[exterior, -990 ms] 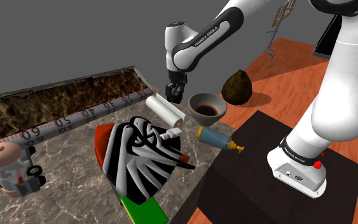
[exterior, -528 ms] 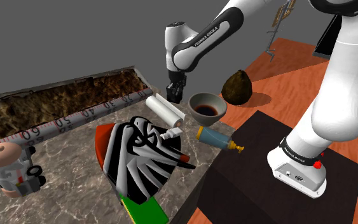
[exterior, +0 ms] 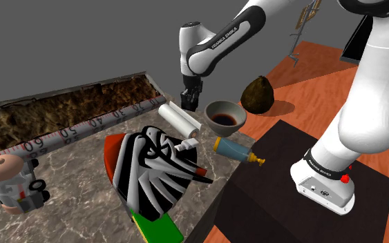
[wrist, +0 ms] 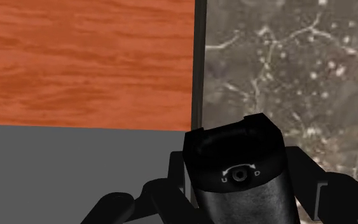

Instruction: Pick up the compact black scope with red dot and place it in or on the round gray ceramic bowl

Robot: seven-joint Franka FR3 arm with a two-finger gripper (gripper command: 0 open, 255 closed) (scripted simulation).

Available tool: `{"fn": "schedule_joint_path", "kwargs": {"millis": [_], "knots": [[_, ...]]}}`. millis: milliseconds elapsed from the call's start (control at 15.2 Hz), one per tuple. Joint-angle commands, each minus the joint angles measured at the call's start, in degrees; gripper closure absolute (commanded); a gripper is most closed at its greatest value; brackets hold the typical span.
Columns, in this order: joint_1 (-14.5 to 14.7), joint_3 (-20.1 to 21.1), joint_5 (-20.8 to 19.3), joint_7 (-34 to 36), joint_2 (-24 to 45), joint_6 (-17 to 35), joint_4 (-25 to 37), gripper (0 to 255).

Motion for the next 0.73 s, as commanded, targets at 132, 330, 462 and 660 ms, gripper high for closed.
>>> {"fn": "schedule_joint_path", "kwargs": {"millis": [132, 330, 462, 660], "knots": [[-0.11, 0.19, 0.54, -0.36, -1.95, -2.6, 0.69, 255], [-0.19, 0.3, 0.92, -0.65, -3.33, -4.64, 1.39, 255], [-0.23, 0.36, 1.16, -0.83, -4.19, -6.02, 1.92, 255], [-0.29, 0.44, 1.49, -1.08, -5.41, -8.11, 2.81, 255]]}}
